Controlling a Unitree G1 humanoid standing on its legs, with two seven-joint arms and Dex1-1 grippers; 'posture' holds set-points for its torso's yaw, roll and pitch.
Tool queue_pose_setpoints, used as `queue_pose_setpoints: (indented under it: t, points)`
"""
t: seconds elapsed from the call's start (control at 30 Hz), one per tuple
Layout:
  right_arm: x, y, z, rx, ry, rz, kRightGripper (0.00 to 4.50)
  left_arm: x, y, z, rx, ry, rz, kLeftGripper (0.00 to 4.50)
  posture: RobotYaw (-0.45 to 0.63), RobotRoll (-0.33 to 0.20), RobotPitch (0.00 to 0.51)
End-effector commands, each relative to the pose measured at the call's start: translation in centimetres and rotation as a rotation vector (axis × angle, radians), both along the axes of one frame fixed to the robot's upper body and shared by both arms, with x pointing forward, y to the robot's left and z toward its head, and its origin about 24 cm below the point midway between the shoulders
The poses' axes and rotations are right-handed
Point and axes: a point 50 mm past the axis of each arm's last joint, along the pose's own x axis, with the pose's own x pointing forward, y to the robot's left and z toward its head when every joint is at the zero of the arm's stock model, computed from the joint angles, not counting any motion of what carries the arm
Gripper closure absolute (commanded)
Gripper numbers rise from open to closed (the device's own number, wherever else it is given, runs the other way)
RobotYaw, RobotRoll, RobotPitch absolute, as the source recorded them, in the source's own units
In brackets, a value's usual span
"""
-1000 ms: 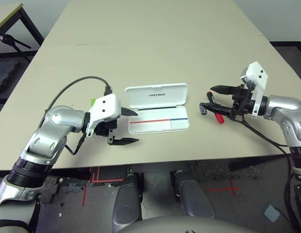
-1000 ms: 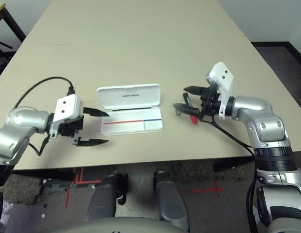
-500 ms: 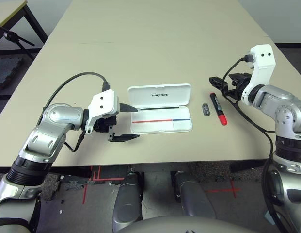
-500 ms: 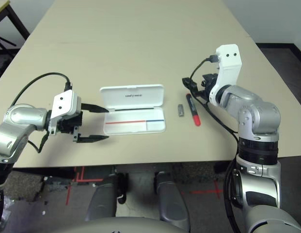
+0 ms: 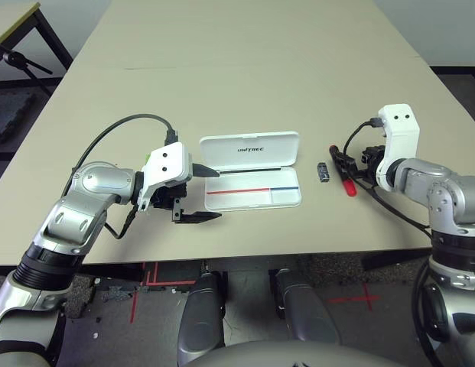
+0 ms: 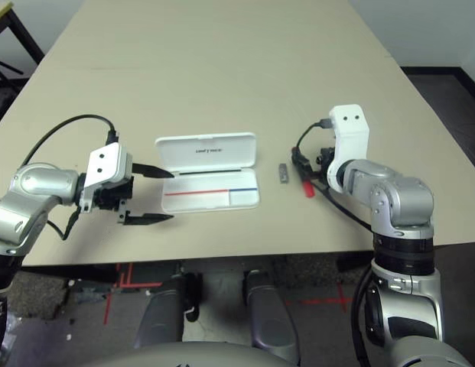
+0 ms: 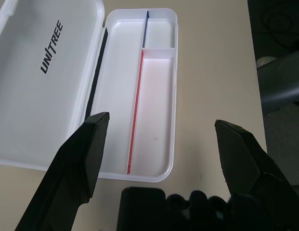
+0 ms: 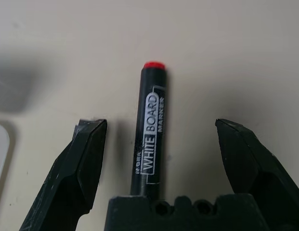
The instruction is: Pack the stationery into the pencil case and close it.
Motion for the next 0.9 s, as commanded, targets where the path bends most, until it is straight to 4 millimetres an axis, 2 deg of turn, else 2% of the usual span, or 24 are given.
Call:
queue_pose_setpoints:
  t: [0.03, 0.17, 0.23, 0.3, 0.57, 0.77, 0.9]
  points:
    - [0.0, 0.2, -1.3, 0.002, 0.046, 0.006, 0.0, -0.3, 0.0, 0.1, 0.015, -0.009, 0.004, 0.07, -0.07, 0.0, 0.171]
    - [0.1, 0.2, -1.7, 0.005, 0.064, 0.003, 0.0, -0.5, 0.0, 0.2, 0.02, -0.011, 0.01, 0.07, -0.06, 0.0, 0.172]
    - [0.1, 0.0, -2.0, 0.007, 0.07, -0.004, 0.39, -0.5, 0.1, 0.1, 0.024, -0.011, 0.014, 0.0, -0.06, 0.0, 0.172]
    - [0.1, -0.1, -2.1, 0.009, 0.073, -0.009, 0.95, -0.6, 0.1, 0.1, 0.026, -0.011, 0.016, 0.0, -0.06, 0.0, 0.172]
    - [0.3, -0.9, -1.5, 0.015, 0.062, -0.023, 3.94, -0.5, 0.1, 0.0, 0.027, -0.01, 0.017, 0.0, -0.06, 0.0, 0.175]
    - [1.0, -1.7, 0.9, -0.004, -0.012, 0.022, 3.99, -0.5, 0.3, 0.0, 0.033, -0.008, 0.02, 0.0, -0.07, 0.0, 0.177]
    - [1.0, -1.5, 3.5, -0.048, -0.07, 0.201, 3.99, -0.5, 0.7, 0.2, 0.042, -0.008, 0.023, 0.0, -0.06, 0.0, 0.179]
